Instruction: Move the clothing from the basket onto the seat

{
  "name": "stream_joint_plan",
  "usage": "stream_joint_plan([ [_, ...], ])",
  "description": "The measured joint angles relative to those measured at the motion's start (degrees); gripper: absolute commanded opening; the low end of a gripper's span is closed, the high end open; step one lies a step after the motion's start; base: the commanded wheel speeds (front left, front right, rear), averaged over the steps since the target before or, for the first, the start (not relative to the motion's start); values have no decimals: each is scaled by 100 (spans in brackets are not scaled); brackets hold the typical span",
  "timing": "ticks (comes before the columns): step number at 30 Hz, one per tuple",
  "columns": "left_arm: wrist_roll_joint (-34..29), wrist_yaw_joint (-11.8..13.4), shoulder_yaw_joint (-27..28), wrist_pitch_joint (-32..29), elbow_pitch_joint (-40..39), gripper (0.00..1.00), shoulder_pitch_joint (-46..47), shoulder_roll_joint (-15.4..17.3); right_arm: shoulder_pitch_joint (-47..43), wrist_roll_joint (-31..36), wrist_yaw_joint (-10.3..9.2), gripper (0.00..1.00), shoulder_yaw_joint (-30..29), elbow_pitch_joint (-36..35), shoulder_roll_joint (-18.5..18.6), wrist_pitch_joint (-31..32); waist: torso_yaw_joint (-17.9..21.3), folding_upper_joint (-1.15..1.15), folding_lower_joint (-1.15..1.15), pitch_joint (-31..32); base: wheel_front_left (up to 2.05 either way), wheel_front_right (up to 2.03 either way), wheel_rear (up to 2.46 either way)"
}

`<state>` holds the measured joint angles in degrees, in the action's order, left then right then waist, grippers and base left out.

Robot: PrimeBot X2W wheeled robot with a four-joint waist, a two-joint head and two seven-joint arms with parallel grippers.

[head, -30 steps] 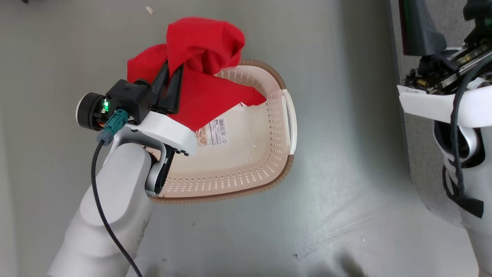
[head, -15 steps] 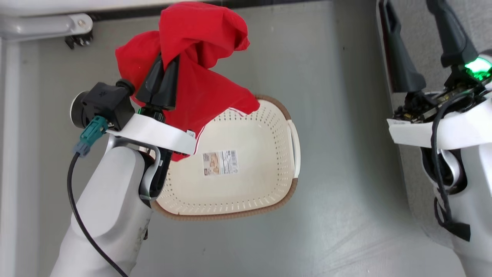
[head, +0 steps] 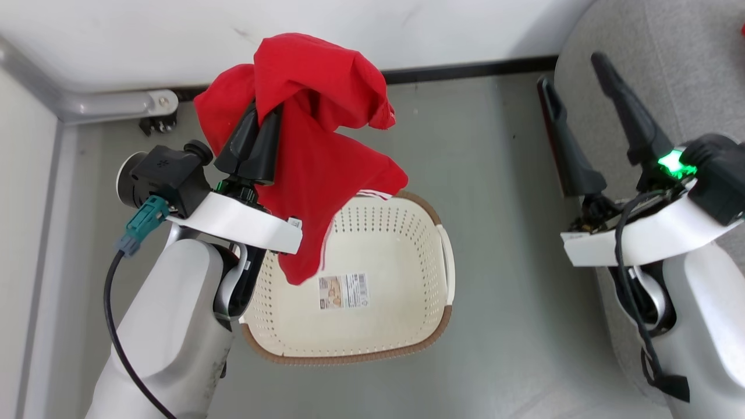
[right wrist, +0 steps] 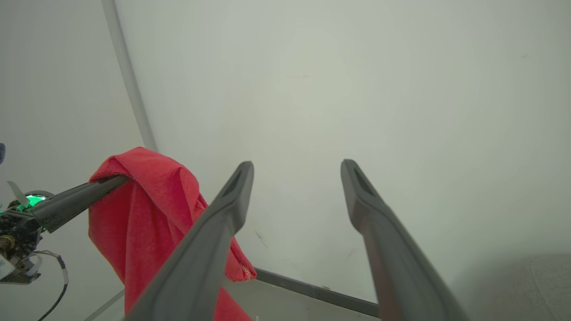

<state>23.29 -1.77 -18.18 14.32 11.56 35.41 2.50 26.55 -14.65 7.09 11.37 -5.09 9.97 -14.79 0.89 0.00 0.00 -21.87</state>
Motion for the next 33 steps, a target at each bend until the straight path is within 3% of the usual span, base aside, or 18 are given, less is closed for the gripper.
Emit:
stream_joint_plan([
  [15, 197, -65, 36, -3, -127, 0, -362, 37, -670, -12, 0, 100, 104, 241, 3, 0, -38, 0, 0, 806, 0, 0, 0],
  [33, 243, -56, 47, -274, -236, 0, -645, 186, -1187, -187, 0, 100, 639, 559, 75, 1, 1, 0, 0, 1504, 0, 0, 0],
])
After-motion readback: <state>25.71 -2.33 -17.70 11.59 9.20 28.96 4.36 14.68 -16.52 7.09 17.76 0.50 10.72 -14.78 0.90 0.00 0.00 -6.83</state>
